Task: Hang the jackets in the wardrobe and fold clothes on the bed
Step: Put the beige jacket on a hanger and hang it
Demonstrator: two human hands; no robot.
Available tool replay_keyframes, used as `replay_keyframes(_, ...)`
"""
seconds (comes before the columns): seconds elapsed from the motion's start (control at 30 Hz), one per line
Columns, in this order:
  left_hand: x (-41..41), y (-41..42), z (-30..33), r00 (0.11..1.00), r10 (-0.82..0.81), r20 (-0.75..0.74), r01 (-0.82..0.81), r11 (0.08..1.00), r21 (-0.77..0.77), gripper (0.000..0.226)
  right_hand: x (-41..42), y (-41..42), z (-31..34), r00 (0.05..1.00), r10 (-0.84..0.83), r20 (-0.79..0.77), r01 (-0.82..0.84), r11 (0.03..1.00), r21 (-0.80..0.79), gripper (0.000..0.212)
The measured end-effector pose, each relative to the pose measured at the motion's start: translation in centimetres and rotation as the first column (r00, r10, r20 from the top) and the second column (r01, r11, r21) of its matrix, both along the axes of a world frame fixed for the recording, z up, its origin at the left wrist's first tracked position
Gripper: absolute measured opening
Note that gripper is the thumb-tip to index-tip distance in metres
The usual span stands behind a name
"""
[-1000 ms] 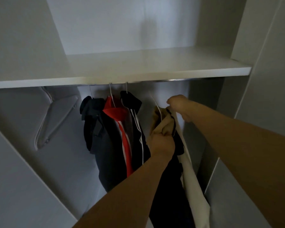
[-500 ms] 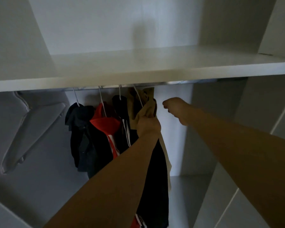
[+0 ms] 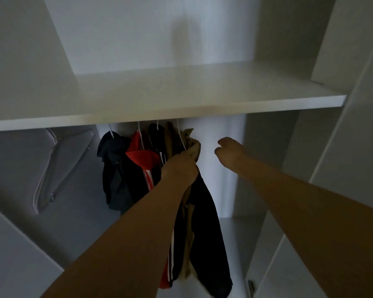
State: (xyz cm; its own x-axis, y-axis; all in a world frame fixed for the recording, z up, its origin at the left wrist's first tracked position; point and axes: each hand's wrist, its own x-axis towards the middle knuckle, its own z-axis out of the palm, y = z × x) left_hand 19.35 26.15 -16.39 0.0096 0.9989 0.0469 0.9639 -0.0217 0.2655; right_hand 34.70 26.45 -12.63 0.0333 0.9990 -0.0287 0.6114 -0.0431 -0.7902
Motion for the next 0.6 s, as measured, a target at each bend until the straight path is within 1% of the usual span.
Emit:
replay_keyframes(0.03, -0.2, -1.6, 0.6, 0.996, -0.058, -0.063, 0.061, 0.997, 0.056, 0.028, 0.6, -1.8, 0.5, 0.999, 0.008, 0.032, -0.008, 1.0, 0.016, 0.048)
replay_keyframes(0.07, -0.3, -3.5, 1.4, 0.992, -0.105, -0.075, 0.113, 0.988, 0.103, 0.034, 1.3, -3.9, 1.0, 0.997, 0.018, 0.069, -0.019, 1.0, 0.017, 0.05)
replay_keyframes(0.17, -0.2, -9.2, 3.2, 0.972, -0.235, -0.03, 0.236, 0.954, 0.185, 0.055, 3.1, -10.3, 3.0, 0.986, 0.04, 0.16, -0.046, 0.998, 0.035, 0.054)
replay_keyframes(0.27, 0.9, -13.5, 5.4, 0.94, -0.34, 0.006, 0.332, 0.92, 0.208, 0.061, 4.6, -16.4, 5.5, 0.966, 0.057, 0.253, -0.082, 0.993, 0.09, 0.054)
replay_keyframes(0.3, 1.3, -14.5, 5.9, 0.937, -0.349, 0.013, 0.338, 0.917, 0.212, 0.061, 5.2, -18.1, 6.2, 0.96, 0.051, 0.277, -0.087, 0.989, 0.117, 0.054)
replay_keyframes(0.37, 2.6, -16.5, 7.0, 0.935, -0.355, -0.018, 0.349, 0.908, 0.233, 0.06, 6.7, -21.4, 7.3, 0.948, 0.026, 0.317, -0.076, 0.986, 0.146, 0.054)
replay_keyframes(0.47, 4.1, -18.8, 8.2, 0.928, -0.367, -0.066, 0.371, 0.891, 0.263, 0.053, 8.3, -25.6, 8.3, 0.931, -0.071, 0.358, 0.005, 0.983, 0.182, 0.052)
replay_keyframes(0.53, 4.8, -19.8, 8.6, 0.906, -0.403, -0.128, 0.423, 0.856, 0.296, 0.049, 8.7, -28.1, 8.4, 0.916, -0.157, 0.369, 0.086, 0.976, 0.201, 0.053)
replay_keyframes(0.6, 5.4, -20.5, 8.6, 0.869, -0.468, -0.162, 0.494, 0.8, 0.34, 0.047, 8.5, -30.4, 8.2, 0.902, -0.207, 0.378, 0.136, 0.969, 0.205, 0.055)
